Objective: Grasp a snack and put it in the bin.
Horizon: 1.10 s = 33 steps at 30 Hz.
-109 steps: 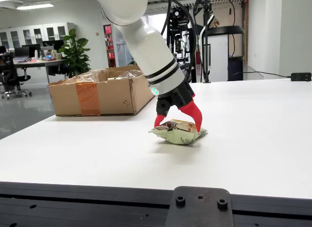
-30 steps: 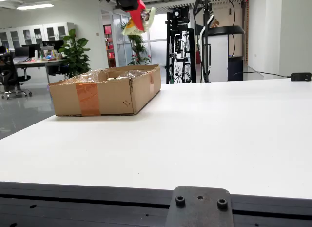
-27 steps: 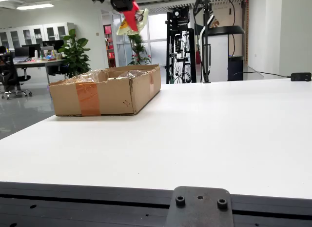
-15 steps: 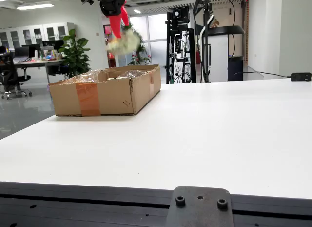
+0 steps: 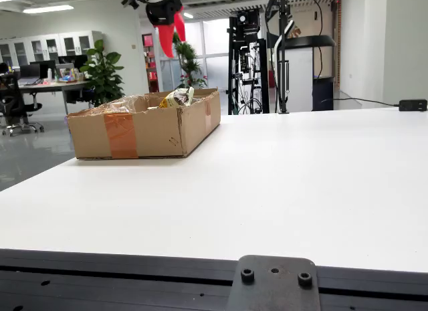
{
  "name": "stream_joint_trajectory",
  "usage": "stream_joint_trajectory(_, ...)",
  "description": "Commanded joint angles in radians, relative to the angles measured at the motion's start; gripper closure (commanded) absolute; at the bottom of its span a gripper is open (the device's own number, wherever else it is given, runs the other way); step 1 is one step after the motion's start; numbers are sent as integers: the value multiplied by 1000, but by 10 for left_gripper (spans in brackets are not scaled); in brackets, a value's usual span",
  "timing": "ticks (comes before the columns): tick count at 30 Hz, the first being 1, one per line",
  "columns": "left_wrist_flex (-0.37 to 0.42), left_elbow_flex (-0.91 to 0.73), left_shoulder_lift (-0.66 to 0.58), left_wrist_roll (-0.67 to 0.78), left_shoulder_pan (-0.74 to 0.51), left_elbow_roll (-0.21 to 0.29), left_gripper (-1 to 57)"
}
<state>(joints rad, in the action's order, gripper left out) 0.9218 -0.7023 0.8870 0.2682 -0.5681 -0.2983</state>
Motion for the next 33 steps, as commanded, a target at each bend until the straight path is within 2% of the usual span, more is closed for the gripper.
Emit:
stream_joint_trajectory(1, 36, -5, -1, -16, -87, -4, 271)
stream_joint_trajectory(11, 145, -17, -54, 37, -324, -9, 361)
stream_joint_trajectory(21, 191, -138, -157, 153, -524, -4, 469)
stream_joint_trajectory(26, 179, -266, -241, 217, -582, 1, 510)
stream_joint_trajectory(33, 73, -632, -492, 282, -626, 18, 538)
